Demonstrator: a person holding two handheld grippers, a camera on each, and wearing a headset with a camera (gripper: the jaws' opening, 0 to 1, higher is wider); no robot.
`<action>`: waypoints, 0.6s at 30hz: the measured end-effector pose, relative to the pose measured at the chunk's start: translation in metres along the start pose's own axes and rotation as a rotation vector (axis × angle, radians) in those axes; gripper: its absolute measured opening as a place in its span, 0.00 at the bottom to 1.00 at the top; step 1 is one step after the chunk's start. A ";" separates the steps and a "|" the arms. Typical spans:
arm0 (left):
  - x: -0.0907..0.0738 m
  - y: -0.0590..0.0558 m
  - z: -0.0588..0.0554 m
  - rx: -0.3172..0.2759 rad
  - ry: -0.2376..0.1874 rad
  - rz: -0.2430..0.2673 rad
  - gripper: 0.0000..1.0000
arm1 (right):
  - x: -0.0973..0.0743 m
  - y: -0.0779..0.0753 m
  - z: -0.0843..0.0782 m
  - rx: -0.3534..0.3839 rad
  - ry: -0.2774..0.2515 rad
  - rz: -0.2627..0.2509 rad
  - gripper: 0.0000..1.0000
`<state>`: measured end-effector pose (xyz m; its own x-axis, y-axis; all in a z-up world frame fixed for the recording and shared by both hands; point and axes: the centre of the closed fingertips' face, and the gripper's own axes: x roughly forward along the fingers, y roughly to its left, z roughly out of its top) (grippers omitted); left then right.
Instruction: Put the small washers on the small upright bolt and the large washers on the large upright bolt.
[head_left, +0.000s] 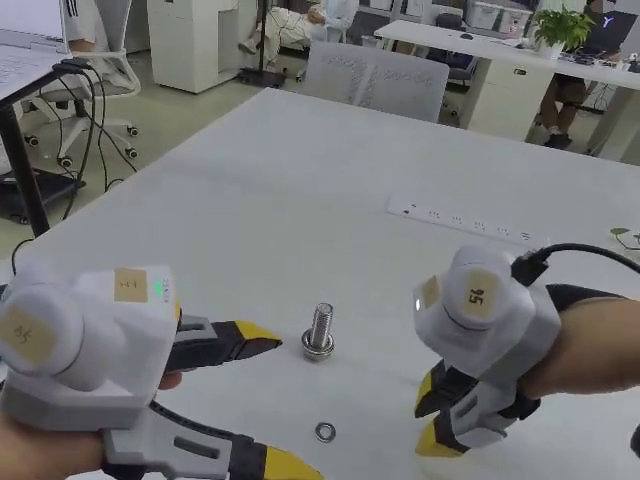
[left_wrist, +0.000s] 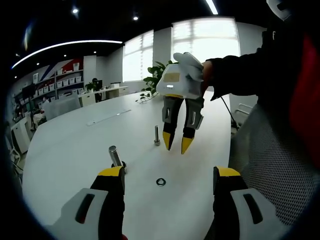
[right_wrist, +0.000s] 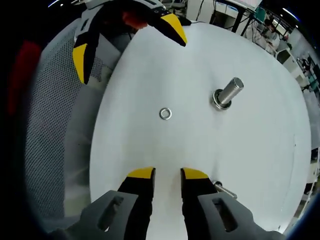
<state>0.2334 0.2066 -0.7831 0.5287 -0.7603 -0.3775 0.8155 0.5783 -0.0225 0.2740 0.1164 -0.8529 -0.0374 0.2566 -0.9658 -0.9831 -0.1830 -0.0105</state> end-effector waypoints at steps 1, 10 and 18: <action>0.000 0.000 0.000 0.001 0.000 0.000 0.71 | 0.000 0.001 0.002 -0.003 -0.001 0.002 0.22; -0.001 0.001 0.001 0.004 -0.004 0.004 0.71 | 0.003 0.004 0.024 -0.063 -0.001 0.011 0.22; -0.002 0.002 0.000 0.002 -0.006 0.009 0.71 | 0.009 0.002 0.043 -0.107 -0.004 0.022 0.22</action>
<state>0.2341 0.2092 -0.7821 0.5376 -0.7566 -0.3721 0.8110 0.5847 -0.0171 0.2639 0.1586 -0.8502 -0.0597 0.2548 -0.9652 -0.9572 -0.2889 -0.0171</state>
